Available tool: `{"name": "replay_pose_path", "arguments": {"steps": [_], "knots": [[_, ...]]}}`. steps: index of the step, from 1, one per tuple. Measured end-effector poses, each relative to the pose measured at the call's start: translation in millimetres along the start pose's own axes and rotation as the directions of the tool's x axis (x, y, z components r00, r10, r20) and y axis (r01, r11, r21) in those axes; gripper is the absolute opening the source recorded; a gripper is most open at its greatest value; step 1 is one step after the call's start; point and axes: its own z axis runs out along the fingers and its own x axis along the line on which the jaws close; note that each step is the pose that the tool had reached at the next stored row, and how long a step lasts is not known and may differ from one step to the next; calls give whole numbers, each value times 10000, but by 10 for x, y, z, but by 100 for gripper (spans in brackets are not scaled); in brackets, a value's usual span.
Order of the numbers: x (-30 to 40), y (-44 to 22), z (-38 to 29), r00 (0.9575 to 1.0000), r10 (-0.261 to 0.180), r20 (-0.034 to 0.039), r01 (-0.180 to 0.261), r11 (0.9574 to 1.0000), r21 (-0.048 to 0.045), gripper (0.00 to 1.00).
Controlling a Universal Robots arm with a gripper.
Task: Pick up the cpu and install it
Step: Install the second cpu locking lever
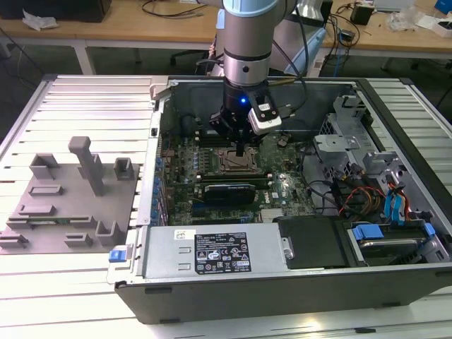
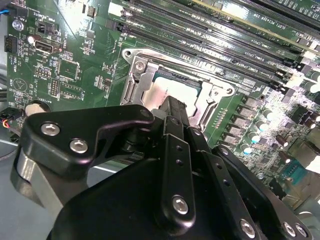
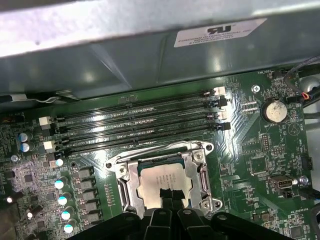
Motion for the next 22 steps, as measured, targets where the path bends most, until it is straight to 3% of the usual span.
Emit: {"name": "replay_pose_path", "arguments": {"steps": [12, 22], "knots": [[-1, 0, -17, 10000, -5, 1, 5, 10000, -3, 11], [-8, -9, -190, 10000, -5, 0, 5, 10000, 0, 11]]}}
